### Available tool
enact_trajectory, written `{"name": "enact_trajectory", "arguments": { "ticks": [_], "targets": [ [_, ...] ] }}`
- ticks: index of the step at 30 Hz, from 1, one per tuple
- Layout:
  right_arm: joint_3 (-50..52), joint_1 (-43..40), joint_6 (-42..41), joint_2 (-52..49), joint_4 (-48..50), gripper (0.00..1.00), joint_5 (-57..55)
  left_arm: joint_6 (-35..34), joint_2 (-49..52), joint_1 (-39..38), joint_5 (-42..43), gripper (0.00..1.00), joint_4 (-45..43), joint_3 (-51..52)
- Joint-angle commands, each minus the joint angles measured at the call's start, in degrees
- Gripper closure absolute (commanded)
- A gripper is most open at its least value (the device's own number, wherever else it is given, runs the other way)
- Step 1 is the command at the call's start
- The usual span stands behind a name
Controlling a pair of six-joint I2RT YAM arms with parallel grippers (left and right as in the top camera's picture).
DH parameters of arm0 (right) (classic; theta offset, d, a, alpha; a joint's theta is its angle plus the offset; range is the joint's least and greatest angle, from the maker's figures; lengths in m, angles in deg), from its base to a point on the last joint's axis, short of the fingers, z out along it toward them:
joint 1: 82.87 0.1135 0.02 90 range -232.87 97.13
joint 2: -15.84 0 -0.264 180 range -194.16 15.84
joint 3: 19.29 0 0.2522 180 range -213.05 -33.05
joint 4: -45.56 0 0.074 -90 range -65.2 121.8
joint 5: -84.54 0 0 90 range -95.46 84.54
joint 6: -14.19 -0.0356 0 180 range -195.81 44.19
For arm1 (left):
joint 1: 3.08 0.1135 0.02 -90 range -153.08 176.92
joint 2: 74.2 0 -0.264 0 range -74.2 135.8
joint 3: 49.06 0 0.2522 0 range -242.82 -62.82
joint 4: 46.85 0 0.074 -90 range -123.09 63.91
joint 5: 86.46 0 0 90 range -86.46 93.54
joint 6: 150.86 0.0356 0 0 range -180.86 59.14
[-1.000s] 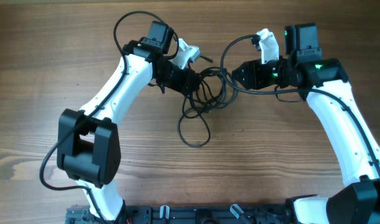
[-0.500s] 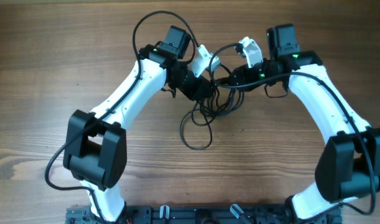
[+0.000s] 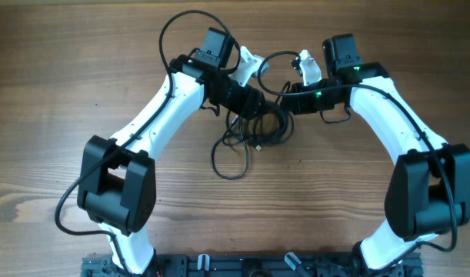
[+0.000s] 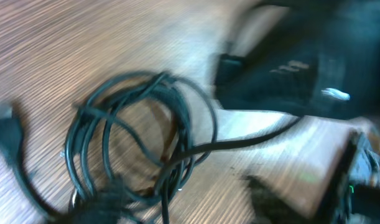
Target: Untangle cables
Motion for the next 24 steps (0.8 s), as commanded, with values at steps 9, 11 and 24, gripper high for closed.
{"name": "enact_trajectory", "arguments": {
  "ticks": [9, 11, 24],
  "targets": [
    [-0.5, 2.5, -10.6, 3.3, 0.8, 0.96, -4.9, -33.0, 0.3, -2.3, -10.4, 0.24, -3.6, -0.2],
    [-0.5, 4.0, -11.1, 3.3, -0.8, 0.92, -5.0, -33.1, 0.3, -2.6, -13.5, 0.24, -3.3, -0.2],
    [-0.8, 0.1, -21.4, 3.3, -6.8, 0.10, -17.0, -48.5, 4.6, 0.3, -21.7, 0.53, -16.7, -0.2]
  ]
}}
